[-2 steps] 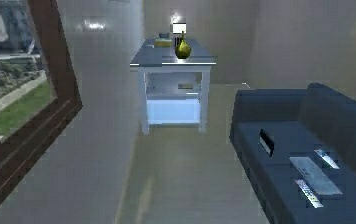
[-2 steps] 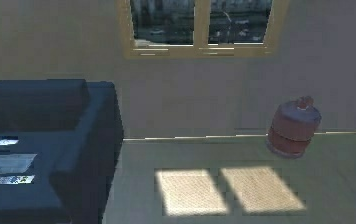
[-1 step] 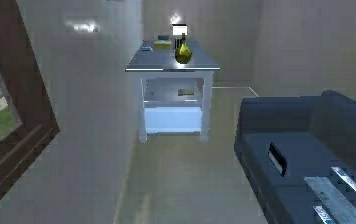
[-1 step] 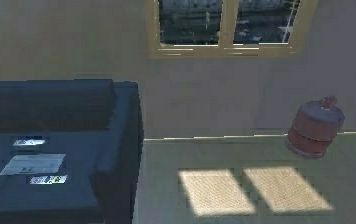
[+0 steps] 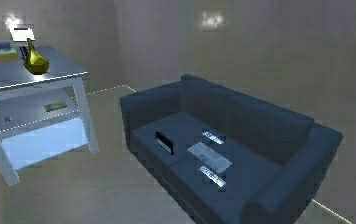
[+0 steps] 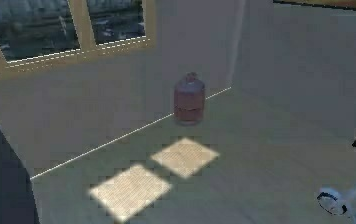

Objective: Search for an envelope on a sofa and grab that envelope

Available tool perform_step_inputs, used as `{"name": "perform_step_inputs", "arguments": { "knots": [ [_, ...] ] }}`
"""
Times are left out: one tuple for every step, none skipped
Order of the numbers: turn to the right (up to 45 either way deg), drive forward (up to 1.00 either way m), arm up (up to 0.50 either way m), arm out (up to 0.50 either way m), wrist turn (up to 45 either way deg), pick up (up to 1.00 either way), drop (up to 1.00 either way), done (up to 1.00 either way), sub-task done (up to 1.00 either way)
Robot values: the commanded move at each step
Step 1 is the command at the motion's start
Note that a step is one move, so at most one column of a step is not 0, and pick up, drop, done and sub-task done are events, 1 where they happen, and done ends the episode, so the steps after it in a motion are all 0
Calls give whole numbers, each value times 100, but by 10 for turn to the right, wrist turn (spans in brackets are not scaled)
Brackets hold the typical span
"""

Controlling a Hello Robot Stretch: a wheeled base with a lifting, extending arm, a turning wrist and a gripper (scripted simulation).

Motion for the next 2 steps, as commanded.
{"name": "perform_step_inputs", "arguments": {
  "knots": [
    [0, 50, 0, 0, 0, 0, 0, 0, 0],
    [-450, 0, 0, 0, 0, 0, 0, 0, 0]
  ]
}}
